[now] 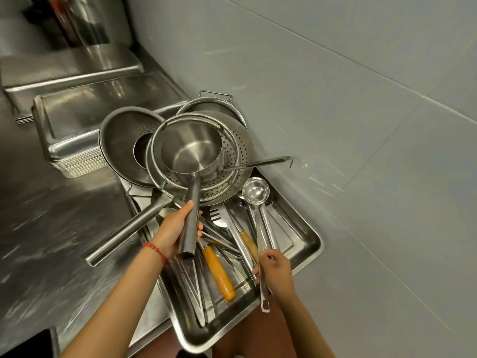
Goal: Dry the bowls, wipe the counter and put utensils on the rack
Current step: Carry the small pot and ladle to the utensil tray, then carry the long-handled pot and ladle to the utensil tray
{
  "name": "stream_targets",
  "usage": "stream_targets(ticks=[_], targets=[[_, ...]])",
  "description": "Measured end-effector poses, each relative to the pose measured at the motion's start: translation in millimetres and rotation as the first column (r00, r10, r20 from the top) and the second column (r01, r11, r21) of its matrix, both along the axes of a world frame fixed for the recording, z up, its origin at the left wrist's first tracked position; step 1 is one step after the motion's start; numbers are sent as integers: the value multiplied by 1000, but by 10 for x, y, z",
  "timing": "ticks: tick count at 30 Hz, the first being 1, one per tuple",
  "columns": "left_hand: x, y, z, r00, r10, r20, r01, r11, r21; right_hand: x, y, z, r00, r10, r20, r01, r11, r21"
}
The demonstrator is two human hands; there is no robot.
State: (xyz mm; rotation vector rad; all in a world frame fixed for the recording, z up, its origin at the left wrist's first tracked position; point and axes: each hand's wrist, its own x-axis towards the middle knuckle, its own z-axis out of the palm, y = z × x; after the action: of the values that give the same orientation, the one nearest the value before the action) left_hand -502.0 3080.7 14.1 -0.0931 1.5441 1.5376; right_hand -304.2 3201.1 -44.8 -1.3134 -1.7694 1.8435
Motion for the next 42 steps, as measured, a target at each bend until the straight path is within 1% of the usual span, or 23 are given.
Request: stream_targets(ticks=[4,6,13,15,17,19,22,25,27,29,31,32,34,37,39,40,41,42], targets=[[22,-12,22,998,18,-66,-20,999,-33,-6,2,-36,979,144,147,-161,980,116],[41,-35,42,996,36,-77,-37,999,-21,-15,-11,-39,960,186,208,-224,958,178],[177,-168,89,992,105,-64,-98,991,96,60,-35,43,957,213,198,-260,932,252],[254,-245,89,990,128,-55,-122,986,112,104,-28,62,954,222,204,-277,911,304],[345,-355,60,986,147,-81,-137,983,119,134,-16,91,946,233,226,-306,870,386],[457,-467,22,972,198,-122,-189,978,85,149,-6,114,937,248,245,-337,825,453],[641,-620,-3,946,274,-175,-272,962,36,152,-29,118,927,293,235,-372,801,469],[821,-793,-12,930,272,-248,-281,960,-1,176,-81,131,921,300,249,-386,790,477],[925,-908,-14,909,251,-332,-276,961,-30,200,-125,151,920,297,257,-389,777,494],[1008,-1008,-15,867,226,-445,-274,960,-47,211,-188,199,910,308,276,-411,745,525],[1084,-1129,-60,796,152,-586,-257,961,-101,198,-290,269,895,330,299,-445,698,562],[1116,-1204,-105,747,80,-660,-252,953,-170,181,-361,304,884,349,311,-467,669,578],[1175,-1418,-205,635,-105,-765,-259,905,-339,139,-551,362,854,390,344,-519,592,616],[1277,-1879,-285,510,-345,-788,-260,811,-523,76,-971,397,801,451,393,-588,474,656],[1352,-2270,-301,415,-457,-787,-315,740,-595,30,-1331,394,771,489,407,-614,405,677],[1393,-2489,-309,372,-486,-791,-353,714,-605,2,-1532,388,751,509,421,-632,366,684],[1432,-2723,-324,346,-502,-793,-396,688,-608,-33,-1743,385,723,533,440,-654,325,683],[1477,-2980,-323,365,-510,-779,-415,660,-626,-74,-1976,386,690,558,461,-681,284,675]])
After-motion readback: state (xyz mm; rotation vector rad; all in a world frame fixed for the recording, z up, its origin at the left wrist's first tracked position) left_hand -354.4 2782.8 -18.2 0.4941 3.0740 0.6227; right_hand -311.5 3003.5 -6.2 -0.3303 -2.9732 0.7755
